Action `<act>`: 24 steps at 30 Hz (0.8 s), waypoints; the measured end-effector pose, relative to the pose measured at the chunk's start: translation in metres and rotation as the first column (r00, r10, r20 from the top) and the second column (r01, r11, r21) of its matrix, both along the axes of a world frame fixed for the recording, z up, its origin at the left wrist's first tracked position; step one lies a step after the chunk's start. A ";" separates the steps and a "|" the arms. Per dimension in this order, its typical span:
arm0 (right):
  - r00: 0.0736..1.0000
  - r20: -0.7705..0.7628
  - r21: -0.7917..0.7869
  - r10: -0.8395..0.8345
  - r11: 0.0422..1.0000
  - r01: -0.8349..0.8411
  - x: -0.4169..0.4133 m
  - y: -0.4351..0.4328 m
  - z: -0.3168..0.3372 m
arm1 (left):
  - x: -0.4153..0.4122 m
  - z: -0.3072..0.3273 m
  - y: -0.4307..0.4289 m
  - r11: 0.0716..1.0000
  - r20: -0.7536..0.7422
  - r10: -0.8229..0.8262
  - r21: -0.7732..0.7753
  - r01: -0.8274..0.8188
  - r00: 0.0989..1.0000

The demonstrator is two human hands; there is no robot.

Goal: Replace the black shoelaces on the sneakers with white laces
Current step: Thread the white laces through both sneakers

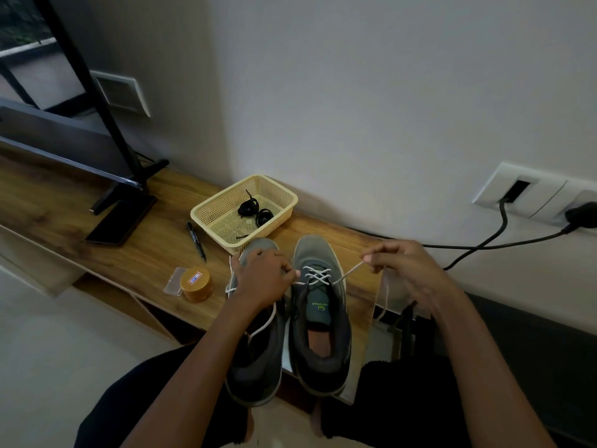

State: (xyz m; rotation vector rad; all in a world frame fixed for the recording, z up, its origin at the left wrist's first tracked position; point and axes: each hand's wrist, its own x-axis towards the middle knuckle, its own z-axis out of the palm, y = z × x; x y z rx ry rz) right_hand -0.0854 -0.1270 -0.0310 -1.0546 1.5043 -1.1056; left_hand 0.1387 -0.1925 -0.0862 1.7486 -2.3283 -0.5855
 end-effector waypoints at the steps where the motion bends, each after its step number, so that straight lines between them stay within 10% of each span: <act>1: 0.996 0.094 -0.035 0.010 0.999 -0.007 -0.002 0.003 0.007 | 0.001 -0.002 -0.002 1.000 -0.065 0.010 -0.023 -0.012 0.998; 7: 0.880 0.431 -0.259 0.199 0.962 -0.090 0.006 0.008 0.032 | -0.015 0.023 -0.001 0.995 -0.454 0.028 -0.077 -0.071 0.890; 12: 0.824 0.521 -0.335 0.222 0.941 -0.042 0.027 0.002 0.041 | -0.022 0.061 0.012 0.988 -0.838 0.014 0.095 0.120 0.545; 24: 0.960 0.281 -0.277 -0.013 0.956 0.094 0.050 -0.008 0.038 | -0.024 0.092 0.020 0.949 -0.818 -0.302 -0.308 0.070 0.490</act>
